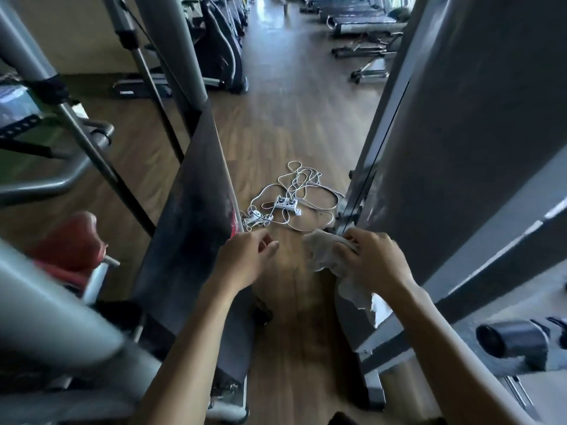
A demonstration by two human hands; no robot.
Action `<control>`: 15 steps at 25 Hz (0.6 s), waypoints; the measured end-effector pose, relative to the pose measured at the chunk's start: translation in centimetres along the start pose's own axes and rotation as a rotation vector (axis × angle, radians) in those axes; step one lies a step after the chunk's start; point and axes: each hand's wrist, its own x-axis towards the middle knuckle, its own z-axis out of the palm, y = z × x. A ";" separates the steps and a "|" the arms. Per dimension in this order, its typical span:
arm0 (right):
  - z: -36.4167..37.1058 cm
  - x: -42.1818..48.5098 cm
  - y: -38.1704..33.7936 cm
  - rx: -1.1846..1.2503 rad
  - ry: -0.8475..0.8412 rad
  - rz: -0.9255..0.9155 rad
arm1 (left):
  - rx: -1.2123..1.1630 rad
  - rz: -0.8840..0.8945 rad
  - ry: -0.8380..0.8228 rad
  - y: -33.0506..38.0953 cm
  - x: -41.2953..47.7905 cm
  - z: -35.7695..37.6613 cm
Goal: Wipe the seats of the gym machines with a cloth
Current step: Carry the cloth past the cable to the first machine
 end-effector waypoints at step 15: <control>5.1 36.0 1.7 0.044 -0.026 -0.067 | -0.118 -0.159 0.080 -3.7 32.8 0.8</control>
